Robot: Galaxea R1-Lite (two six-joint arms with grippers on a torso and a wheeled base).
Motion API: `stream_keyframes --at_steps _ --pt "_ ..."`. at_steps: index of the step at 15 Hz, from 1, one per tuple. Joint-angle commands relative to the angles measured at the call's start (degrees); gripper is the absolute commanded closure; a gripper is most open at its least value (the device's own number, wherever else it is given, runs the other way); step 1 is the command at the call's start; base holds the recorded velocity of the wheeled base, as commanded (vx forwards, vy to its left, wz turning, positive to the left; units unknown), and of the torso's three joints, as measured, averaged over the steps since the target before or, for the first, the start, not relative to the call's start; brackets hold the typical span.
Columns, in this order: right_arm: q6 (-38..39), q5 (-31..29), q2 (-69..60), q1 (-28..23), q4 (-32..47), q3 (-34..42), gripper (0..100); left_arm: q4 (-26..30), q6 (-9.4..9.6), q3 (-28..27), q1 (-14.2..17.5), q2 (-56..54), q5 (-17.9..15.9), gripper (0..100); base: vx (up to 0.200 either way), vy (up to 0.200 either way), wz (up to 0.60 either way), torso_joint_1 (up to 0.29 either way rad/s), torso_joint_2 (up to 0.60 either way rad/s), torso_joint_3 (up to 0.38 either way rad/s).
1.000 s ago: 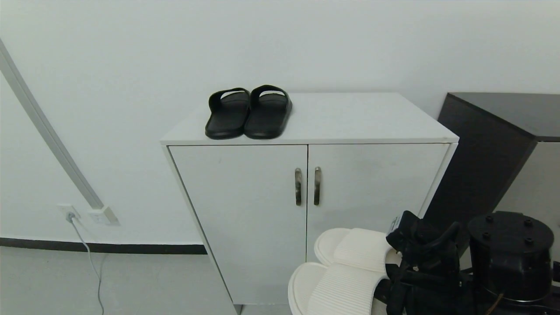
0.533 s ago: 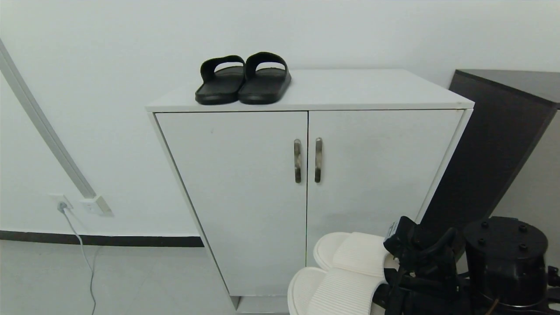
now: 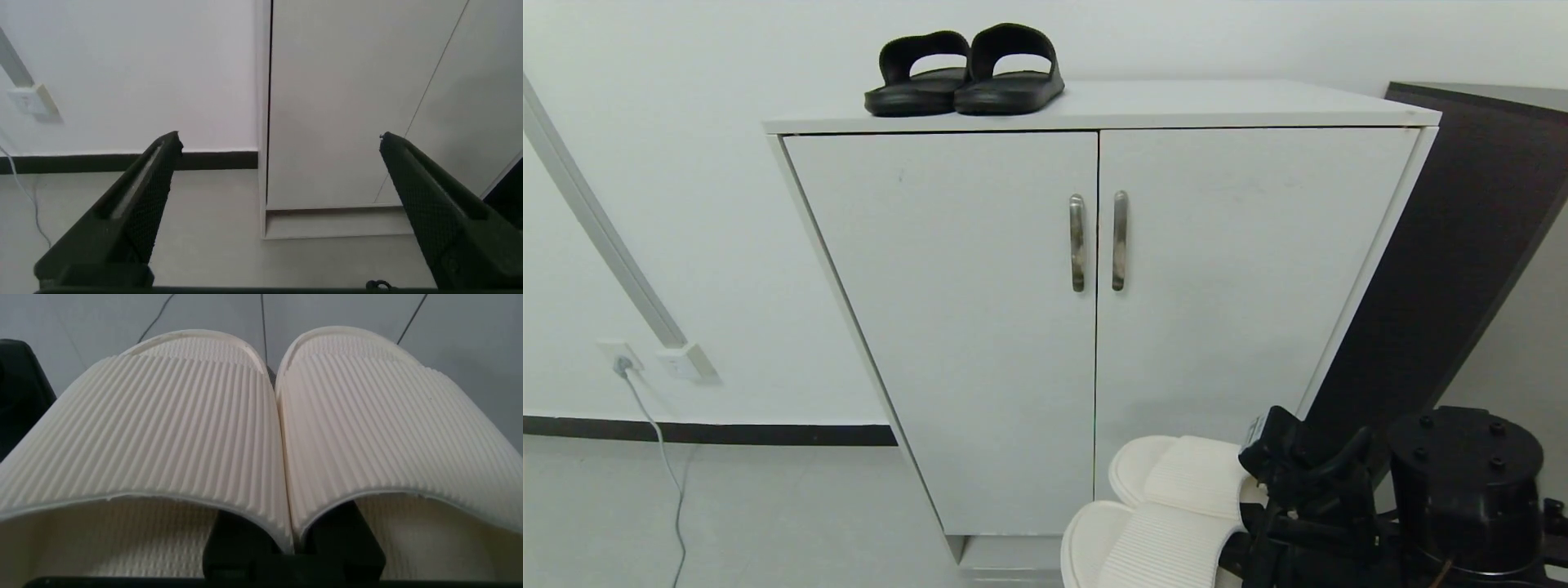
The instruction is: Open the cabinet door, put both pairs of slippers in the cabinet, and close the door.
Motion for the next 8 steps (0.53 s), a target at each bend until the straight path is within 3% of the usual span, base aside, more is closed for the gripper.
stream_keyframes --at_steps 1,2,3,6,8 --pt "-0.03 0.01 -0.06 0.02 -0.18 -0.04 100 -0.23 -1.06 -3.91 -0.07 0.88 -0.04 0 0.0 0.0 0.0 0.002 0.11 0.1" --pt "-0.03 -0.08 -0.23 0.02 -0.61 0.05 100 0.21 -6.51 -12.52 -0.68 6.07 -1.01 0 0.0 0.0 0.0 0.002 0.06 0.032" --pt "-0.03 -0.08 -0.23 0.11 -0.79 0.13 100 0.39 -8.89 -17.0 -1.38 11.87 -4.09 0 0.0 0.0 0.0 0.0 0.0 0.0" --pt "-0.12 -0.08 -0.32 0.11 -0.97 0.57 100 -3.13 -8.8 -21.75 -1.82 26.46 -14.81 0 0.0 0.0 0.0 0.0 0.0 0.0" --pt "-0.12 0.01 -0.41 0.11 -0.97 0.57 100 -9.72 -8.71 -25.44 -1.91 35.86 -20.43 0 0.0 0.0 0.0 0.0 0.0 0.0"
